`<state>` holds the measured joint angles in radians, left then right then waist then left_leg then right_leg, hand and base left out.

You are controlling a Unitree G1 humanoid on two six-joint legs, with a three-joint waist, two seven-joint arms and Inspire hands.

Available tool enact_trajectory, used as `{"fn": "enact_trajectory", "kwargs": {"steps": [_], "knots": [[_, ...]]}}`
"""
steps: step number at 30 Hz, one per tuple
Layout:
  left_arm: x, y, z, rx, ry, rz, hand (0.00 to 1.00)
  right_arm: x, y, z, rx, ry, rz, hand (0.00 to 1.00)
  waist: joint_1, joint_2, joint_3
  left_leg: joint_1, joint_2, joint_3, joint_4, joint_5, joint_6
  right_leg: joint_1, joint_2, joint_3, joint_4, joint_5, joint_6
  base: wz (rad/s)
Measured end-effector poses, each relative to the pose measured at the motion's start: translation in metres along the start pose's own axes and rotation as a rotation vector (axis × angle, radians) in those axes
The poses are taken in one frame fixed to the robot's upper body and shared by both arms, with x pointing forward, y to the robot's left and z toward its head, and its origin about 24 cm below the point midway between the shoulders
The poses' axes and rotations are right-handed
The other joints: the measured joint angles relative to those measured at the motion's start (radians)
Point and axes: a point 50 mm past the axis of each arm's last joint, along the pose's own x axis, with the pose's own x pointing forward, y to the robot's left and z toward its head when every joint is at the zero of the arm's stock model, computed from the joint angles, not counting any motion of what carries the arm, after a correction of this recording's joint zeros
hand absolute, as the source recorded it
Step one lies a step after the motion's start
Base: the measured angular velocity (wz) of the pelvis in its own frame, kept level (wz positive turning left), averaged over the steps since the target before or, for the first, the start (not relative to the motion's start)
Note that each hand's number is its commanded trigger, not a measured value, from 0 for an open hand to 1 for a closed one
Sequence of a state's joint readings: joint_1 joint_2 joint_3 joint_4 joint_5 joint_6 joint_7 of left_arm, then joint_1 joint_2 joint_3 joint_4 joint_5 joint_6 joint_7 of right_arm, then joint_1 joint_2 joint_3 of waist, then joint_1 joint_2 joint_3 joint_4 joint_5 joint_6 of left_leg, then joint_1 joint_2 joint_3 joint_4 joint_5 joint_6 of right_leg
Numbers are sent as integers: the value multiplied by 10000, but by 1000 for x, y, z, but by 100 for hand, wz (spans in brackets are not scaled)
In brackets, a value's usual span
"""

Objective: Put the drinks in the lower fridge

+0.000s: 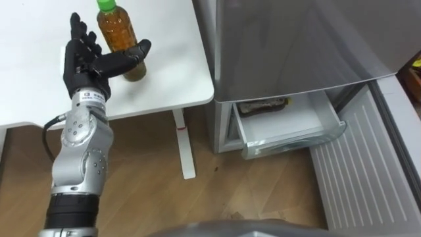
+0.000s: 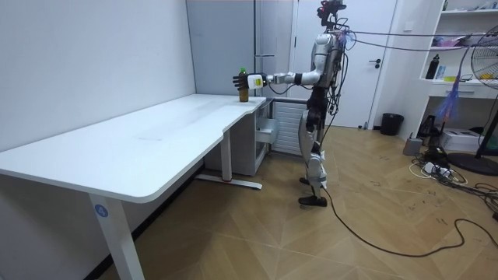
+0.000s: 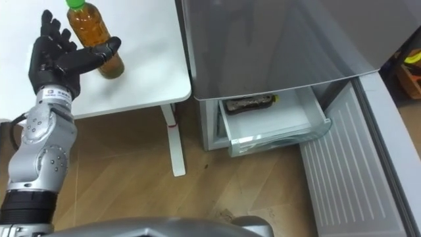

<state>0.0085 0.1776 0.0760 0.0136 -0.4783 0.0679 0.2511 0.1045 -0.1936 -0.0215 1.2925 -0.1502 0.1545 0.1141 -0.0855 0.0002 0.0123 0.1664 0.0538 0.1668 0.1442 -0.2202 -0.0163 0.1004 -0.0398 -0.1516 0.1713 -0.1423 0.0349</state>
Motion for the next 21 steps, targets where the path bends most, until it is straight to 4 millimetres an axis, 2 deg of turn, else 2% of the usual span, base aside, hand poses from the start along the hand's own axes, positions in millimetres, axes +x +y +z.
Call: {"fn": "enact_trajectory", "kwargs": {"steps": [6,12,14,17,21], "knots": [[1,0,-1,47,182,50,0,0,1,-10,-16,430,61,0,-35,68,-2,5,37,-1,17,-18,-30,1,38,16,1,1,-4,0],[9,-5,10,-15,-117,106,0,0,2,-16,23,864,134,0,-35,145,-10,-7,37,114,4,-18,-31,-81,52,138,4,22,-36,-6],[11,-5,13,23,-199,68,0,0,2,-17,12,933,158,0,-136,211,-19,22,37,129,-3,-18,-31,-59,54,151,11,24,-41,-2],[13,0,11,18,-102,295,0,0,3,-17,-26,930,300,0,-237,287,-51,84,38,194,-1,-18,-31,-41,54,162,34,24,-41,-3],[17,5,6,53,172,516,0,0,4,-21,12,1018,474,0,-234,284,-19,168,39,231,-20,-19,-29,-58,57,269,183,-16,-53,-7]]}}
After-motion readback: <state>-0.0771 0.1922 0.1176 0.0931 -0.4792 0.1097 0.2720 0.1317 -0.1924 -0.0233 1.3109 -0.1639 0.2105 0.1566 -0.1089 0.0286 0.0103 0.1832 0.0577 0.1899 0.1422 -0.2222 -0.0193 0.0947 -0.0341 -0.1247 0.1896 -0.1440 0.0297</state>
